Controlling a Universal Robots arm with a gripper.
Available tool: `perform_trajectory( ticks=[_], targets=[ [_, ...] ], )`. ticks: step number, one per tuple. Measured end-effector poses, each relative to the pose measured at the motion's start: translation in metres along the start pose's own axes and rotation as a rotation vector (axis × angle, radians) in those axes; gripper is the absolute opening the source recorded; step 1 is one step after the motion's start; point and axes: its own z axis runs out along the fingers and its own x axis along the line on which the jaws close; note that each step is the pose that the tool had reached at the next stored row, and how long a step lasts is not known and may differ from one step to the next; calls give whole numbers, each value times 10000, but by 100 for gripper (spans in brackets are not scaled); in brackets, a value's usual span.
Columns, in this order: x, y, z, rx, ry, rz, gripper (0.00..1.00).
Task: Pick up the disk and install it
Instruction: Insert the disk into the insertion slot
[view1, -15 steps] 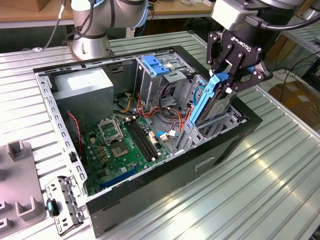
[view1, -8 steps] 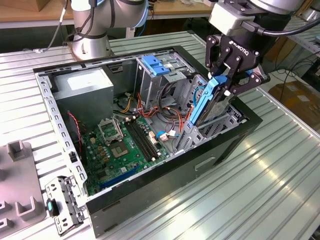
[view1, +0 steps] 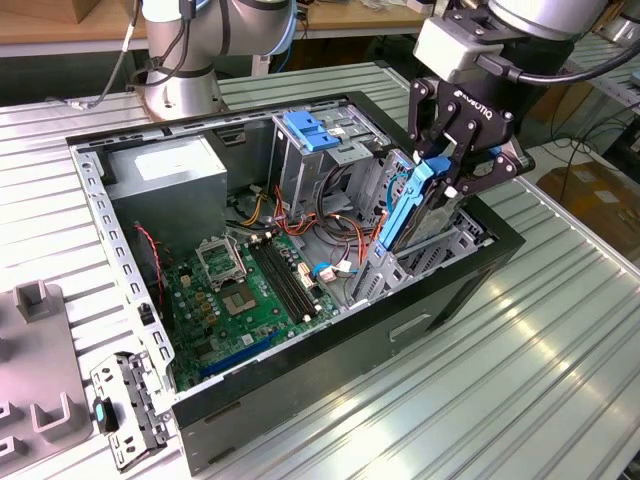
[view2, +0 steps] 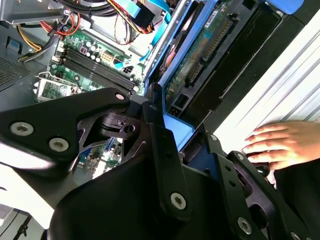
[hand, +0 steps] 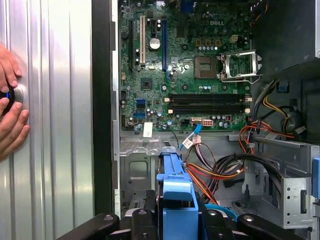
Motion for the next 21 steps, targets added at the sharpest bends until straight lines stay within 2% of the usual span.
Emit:
perform_trajectory(
  ticks=[16, 19, 21],
  targets=[
    [3, 0, 128, 0, -1, 0, 37],
    [4, 0, 191, 0, 0, 0, 37],
    [5, 0, 264, -8, 3, 1, 37]
  ],
)
